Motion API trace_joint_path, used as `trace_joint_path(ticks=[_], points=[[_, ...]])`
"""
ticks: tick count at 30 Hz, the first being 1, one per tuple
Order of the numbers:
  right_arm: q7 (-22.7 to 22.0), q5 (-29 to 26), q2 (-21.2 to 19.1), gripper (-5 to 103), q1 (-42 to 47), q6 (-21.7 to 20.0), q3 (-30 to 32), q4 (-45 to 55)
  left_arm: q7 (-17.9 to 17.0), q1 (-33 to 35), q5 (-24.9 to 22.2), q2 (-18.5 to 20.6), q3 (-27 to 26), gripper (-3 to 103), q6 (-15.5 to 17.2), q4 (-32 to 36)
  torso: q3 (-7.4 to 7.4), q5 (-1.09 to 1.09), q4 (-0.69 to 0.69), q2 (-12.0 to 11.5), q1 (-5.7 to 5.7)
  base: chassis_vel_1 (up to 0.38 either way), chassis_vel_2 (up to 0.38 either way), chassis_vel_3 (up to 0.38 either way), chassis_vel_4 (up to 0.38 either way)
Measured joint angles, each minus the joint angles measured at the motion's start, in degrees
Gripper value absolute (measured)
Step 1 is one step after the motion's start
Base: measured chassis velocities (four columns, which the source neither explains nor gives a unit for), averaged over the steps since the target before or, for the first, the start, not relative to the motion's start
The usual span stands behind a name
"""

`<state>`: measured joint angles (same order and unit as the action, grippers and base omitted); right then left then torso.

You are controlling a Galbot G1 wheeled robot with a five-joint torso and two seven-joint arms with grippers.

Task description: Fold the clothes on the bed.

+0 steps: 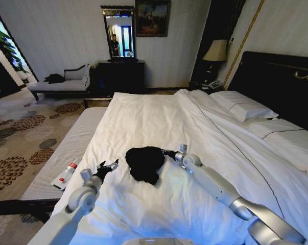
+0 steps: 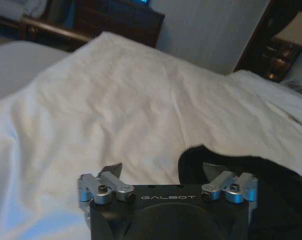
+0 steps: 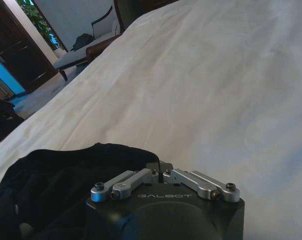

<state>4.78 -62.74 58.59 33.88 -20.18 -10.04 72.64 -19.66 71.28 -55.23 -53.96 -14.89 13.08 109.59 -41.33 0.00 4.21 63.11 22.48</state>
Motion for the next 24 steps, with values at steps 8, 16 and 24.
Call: trace_joint_path(ticks=[8,16,24], points=[[0.2,0.0,0.0,0,-0.2,0.0,-0.1,-0.6,0.1,-2.7,0.3,-1.6,3.7,70,-0.1,-3.6,0.0,0.0,-0.01,0.0,0.0,0.0,0.0,0.0,0.0],[0.2,0.1,0.1,0,-0.2,0.0,-0.4,-0.5,0.4,-5.8,0.8,-2.3,6.2,42,-0.7,-6.9,0.0,0.0,-0.01,0.0,0.0,0.0,0.0,0.0,0.0],[0.2,0.2,0.2,0,-0.2,0.0,-0.5,-0.4,0.4,-8.9,0.9,-3.3,8.3,47,-1.0,-10.1,0.0,0.0,0.0,0.0,0.0,0.0,0.0,0.0,0.0]])
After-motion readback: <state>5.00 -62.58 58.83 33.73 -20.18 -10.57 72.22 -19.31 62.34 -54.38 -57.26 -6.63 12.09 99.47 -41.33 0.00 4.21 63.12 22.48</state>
